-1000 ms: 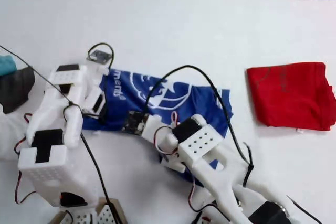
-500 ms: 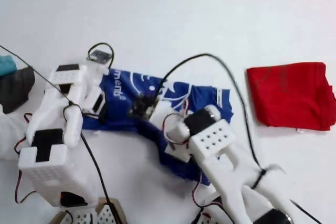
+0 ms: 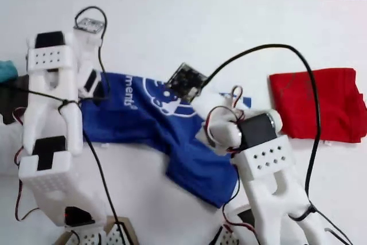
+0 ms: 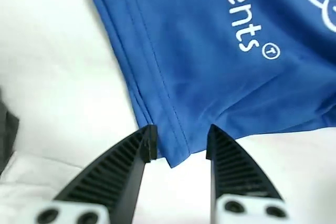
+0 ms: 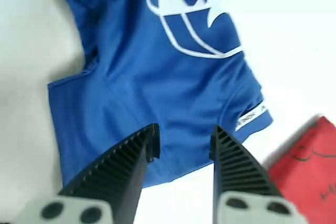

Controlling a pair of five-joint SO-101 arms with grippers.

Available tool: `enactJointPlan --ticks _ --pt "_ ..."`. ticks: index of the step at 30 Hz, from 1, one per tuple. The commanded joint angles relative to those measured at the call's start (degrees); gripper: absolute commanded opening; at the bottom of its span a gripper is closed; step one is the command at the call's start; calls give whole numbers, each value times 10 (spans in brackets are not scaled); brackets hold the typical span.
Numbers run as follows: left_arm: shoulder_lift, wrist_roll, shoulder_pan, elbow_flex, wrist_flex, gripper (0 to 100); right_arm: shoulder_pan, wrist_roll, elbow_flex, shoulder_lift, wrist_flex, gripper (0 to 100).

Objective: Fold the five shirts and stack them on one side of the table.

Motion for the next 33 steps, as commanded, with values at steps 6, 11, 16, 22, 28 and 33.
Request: enactJointPlan --ticks 6,11,16,22,28,33 --pt "15 4 86 39 -36 159 159 -11 86 152 -284 21" --pt "80 4 111 37 -79 20 176 -54 9 322 -301 21" --pt "156 4 105 16 -73 37 204 -55 -85 458 -295 21" --pt "251 4 84 -69 28 37 263 -50 -218 577 -205 21" --pt "348 1 -8 -211 60 37 284 -17 -342 656 -152 21" --pt "396 -6 -25 -327 79 37 276 -11 -411 684 -139 21"
